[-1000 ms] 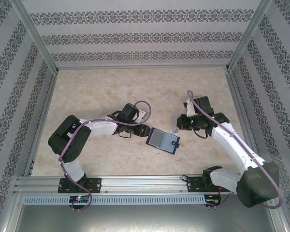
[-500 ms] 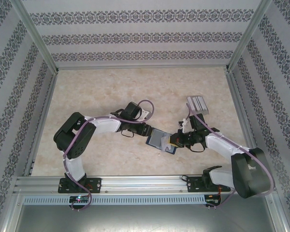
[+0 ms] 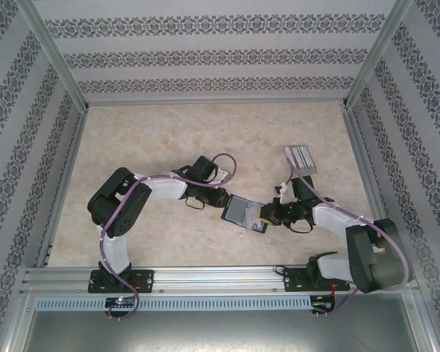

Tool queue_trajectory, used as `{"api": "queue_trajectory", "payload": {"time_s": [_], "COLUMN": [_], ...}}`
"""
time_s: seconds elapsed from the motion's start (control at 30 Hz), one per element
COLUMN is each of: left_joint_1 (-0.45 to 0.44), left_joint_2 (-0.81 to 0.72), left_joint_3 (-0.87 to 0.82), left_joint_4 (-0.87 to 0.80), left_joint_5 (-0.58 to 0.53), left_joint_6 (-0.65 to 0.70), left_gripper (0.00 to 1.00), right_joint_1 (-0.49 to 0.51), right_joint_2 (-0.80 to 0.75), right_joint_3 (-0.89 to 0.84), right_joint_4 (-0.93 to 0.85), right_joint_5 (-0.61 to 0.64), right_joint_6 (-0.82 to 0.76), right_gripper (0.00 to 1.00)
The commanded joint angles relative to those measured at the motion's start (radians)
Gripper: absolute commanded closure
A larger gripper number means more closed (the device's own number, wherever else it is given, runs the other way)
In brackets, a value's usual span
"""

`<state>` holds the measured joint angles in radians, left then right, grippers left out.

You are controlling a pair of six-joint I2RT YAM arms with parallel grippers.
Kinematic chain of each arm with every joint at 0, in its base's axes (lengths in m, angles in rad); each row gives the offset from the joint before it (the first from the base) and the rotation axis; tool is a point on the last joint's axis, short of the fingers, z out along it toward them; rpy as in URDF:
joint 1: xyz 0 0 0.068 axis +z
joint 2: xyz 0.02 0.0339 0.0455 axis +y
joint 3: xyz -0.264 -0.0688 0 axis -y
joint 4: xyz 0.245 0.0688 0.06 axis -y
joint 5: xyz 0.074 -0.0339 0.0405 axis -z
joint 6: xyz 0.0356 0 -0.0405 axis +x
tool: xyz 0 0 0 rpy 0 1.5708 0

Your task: Put the credit cards into the card holder

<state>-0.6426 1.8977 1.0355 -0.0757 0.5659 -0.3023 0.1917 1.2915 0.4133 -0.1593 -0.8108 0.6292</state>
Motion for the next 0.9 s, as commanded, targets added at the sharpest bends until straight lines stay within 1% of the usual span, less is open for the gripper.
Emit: {"api": "queue_trajectory", "payload": {"time_s": [0.0,0.17,0.27,0.53,0.7,0.87], "left_joint_1": [-0.013,-0.014,-0.015,-0.014,-0.014,-0.014], "left_joint_2": [0.012,0.008,0.001,0.009,0.01,0.011], "left_joint_3": [0.021,0.02,0.019,0.026,0.027,0.029], "left_joint_4": [-0.032,-0.038,-0.045,-0.064,-0.071,-0.073], "left_joint_5": [0.001,-0.011,-0.042,-0.081,-0.094,-0.093], "left_joint_6": [0.014,0.012,0.011,0.005,0.006,0.005], "left_gripper": [0.84,0.85,0.87,0.88,0.89,0.89], "right_joint_1": [-0.005,-0.006,-0.007,-0.022,-0.028,-0.037], "right_joint_2": [0.013,0.047,0.058,0.02,0.032,-0.001], "right_joint_3": [-0.016,-0.01,-0.02,-0.042,-0.057,-0.064], "right_joint_4": [0.048,0.064,0.088,0.075,0.091,0.072], "right_joint_5": [-0.012,-0.007,0.001,0.008,-0.008,0.001], "right_joint_6": [0.02,0.023,0.052,0.057,0.062,0.062], "right_gripper": [0.95,0.95,0.95,0.95,0.96,0.96]}}
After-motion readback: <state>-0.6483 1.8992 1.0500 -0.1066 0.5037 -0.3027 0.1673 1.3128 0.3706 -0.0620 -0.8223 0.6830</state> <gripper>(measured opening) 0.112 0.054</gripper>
